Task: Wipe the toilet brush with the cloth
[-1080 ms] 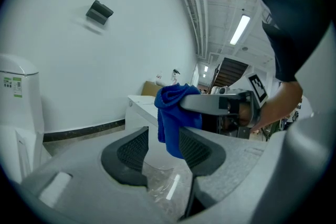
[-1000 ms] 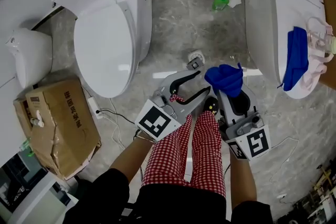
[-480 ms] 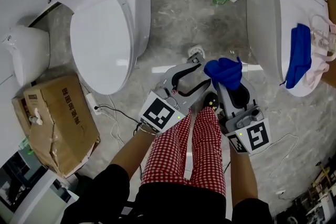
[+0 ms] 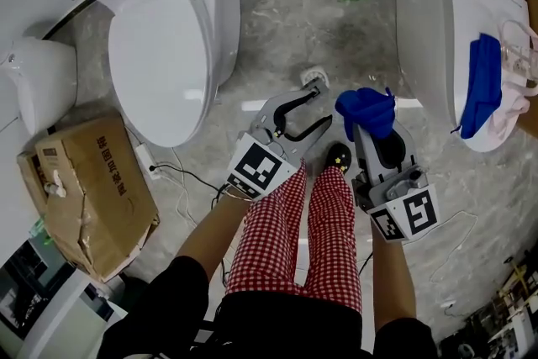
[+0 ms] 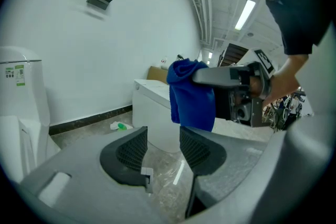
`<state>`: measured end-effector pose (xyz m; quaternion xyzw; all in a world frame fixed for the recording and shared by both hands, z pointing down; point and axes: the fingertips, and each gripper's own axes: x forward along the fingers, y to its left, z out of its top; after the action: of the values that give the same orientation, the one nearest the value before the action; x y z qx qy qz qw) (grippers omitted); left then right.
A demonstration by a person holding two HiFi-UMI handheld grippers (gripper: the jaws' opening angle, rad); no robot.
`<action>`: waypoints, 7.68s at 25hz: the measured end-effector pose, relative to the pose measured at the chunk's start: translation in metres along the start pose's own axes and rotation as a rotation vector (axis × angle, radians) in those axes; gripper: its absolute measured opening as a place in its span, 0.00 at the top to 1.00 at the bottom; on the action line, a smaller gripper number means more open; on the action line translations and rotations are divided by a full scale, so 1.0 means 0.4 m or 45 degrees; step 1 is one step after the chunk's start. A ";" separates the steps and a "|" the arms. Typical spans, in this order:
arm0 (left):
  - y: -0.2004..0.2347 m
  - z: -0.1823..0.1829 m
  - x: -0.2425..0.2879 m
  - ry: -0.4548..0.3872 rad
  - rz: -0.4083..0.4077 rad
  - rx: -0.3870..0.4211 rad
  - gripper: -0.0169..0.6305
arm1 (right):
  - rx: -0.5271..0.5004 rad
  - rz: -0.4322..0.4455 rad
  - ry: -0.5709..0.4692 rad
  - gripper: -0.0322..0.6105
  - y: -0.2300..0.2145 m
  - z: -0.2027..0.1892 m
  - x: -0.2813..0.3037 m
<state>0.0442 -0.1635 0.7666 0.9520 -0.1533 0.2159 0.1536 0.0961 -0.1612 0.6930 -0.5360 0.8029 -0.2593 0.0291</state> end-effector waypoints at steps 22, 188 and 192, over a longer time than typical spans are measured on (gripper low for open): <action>0.022 -0.143 0.074 0.181 -0.059 0.055 0.69 | 0.059 -0.073 -0.015 0.84 -0.036 -0.048 -0.016; 0.107 -0.410 0.038 0.923 0.167 -0.155 0.70 | 0.108 -0.193 -0.038 0.84 -0.061 -0.051 -0.182; 0.101 -0.382 0.010 0.876 0.161 -0.169 0.70 | 0.094 -0.183 -0.047 0.84 -0.037 -0.032 -0.172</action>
<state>-0.0225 -0.1464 0.9088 0.8000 -0.1648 0.5226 0.2443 0.1338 -0.1004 0.6947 -0.5954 0.7516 -0.2803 0.0450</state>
